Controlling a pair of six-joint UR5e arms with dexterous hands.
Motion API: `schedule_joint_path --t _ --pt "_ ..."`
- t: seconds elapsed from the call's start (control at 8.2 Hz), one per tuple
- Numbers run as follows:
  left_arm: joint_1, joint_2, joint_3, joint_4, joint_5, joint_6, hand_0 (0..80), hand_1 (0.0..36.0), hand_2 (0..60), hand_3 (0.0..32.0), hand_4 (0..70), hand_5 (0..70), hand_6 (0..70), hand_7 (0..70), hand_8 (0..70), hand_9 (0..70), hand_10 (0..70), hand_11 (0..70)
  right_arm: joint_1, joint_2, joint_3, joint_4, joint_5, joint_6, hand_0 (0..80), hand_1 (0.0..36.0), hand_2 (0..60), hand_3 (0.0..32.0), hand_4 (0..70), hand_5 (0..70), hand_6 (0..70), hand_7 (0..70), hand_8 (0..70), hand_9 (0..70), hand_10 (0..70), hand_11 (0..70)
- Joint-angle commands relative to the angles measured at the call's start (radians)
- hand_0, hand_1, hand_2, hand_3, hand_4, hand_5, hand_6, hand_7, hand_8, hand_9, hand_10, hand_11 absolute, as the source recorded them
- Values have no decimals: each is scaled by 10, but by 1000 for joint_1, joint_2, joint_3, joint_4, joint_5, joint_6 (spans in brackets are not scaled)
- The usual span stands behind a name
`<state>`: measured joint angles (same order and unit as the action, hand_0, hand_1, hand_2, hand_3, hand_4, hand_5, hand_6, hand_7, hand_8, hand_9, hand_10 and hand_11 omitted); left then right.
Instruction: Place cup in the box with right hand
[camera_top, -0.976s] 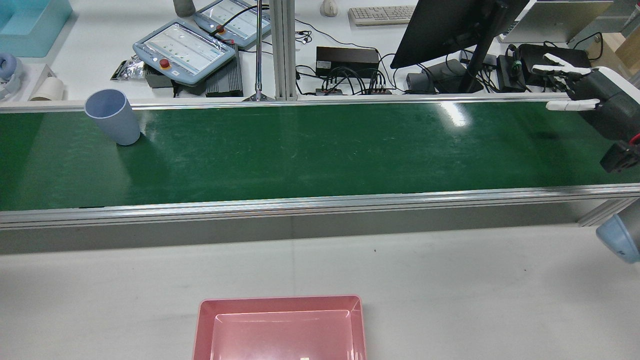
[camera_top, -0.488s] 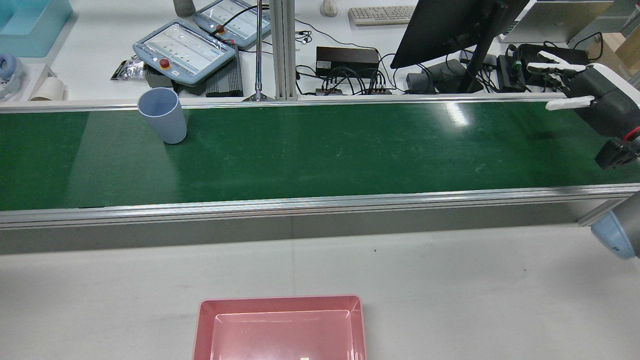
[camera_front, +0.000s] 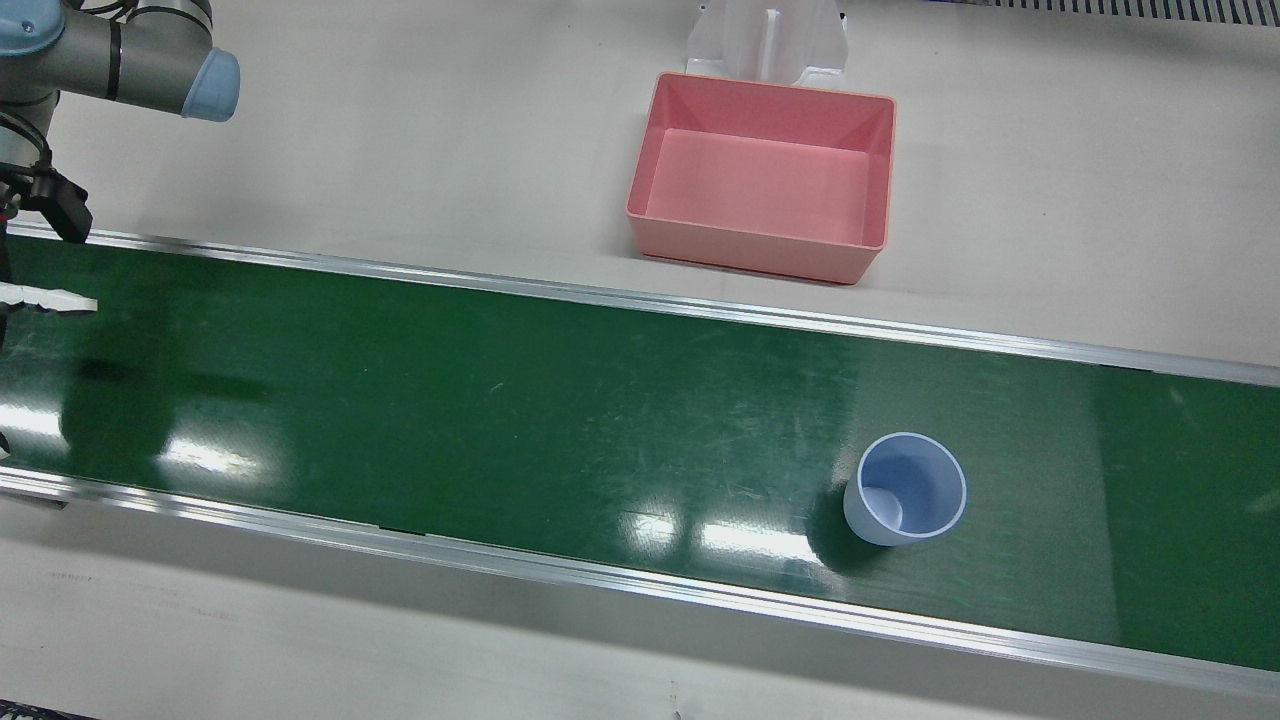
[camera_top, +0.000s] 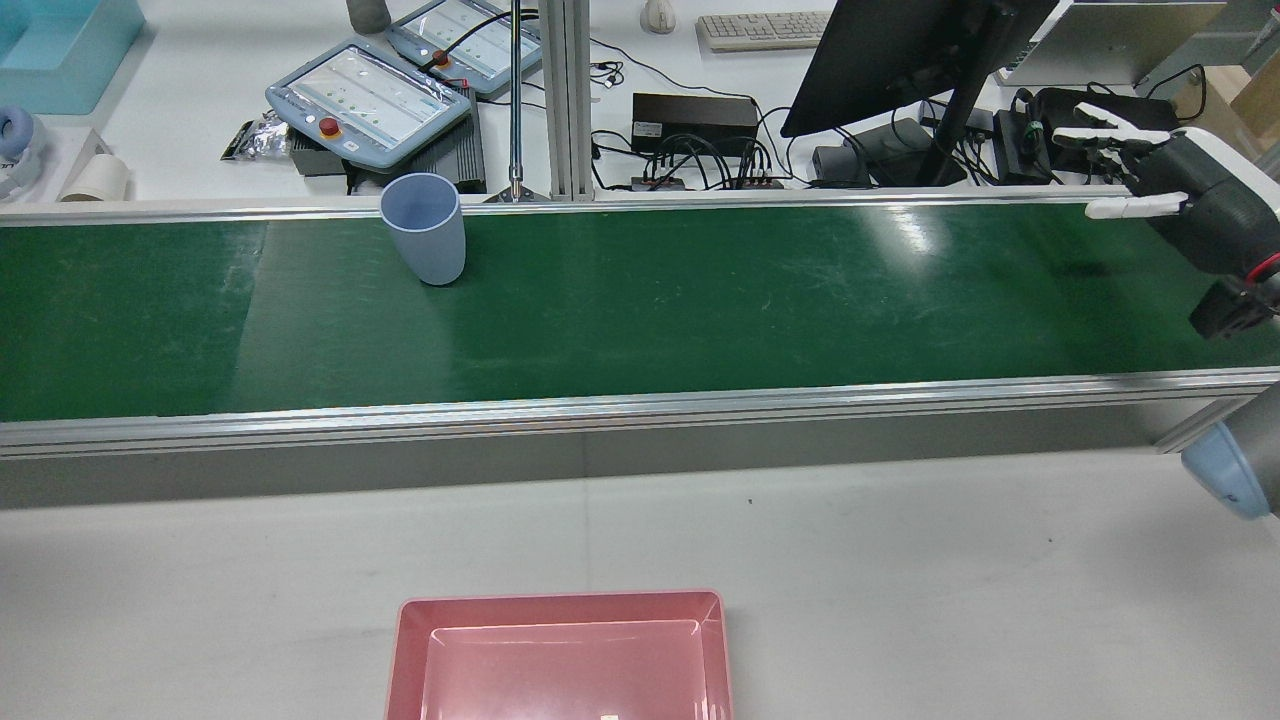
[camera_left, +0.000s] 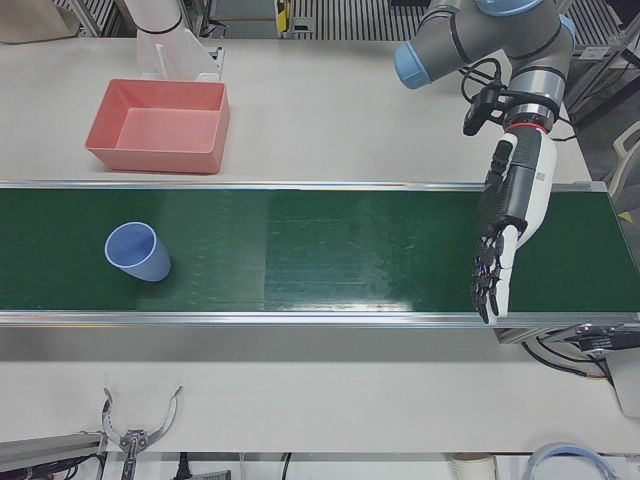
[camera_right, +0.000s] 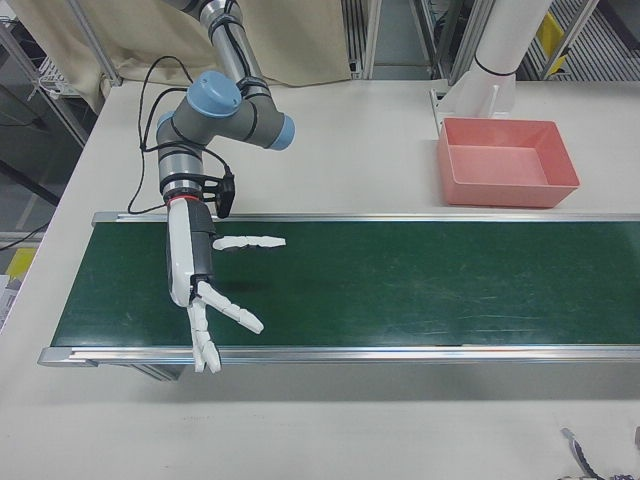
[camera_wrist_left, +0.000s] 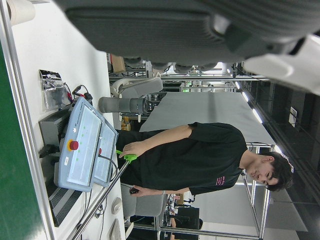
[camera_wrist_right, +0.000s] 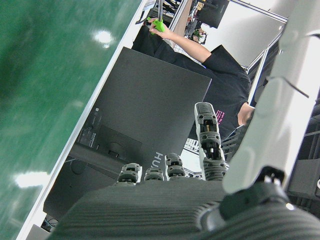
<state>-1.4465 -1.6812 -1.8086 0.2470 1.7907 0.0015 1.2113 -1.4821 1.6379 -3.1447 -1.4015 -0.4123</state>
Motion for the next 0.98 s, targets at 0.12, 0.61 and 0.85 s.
schedule_joint_path --t 0.12,0.61,0.85 --pt "0 0 0 0 -1 0 0 0 0 0 0 0 0 0 0 0 0 0 1 -1 0 0 -1 1 491 140 98 0 155 47 41 128 10 47 33 65" --pt "0 0 0 0 -1 0 0 0 0 0 0 0 0 0 0 0 0 0 -15 -3 -1 0 -1 -2 491 140 102 0 160 47 41 131 10 47 34 66" --pt "0 0 0 0 -1 0 0 0 0 0 0 0 0 0 0 0 0 0 -35 -1 -1 0 2 -14 499 122 29 0 181 47 41 129 11 49 35 67"
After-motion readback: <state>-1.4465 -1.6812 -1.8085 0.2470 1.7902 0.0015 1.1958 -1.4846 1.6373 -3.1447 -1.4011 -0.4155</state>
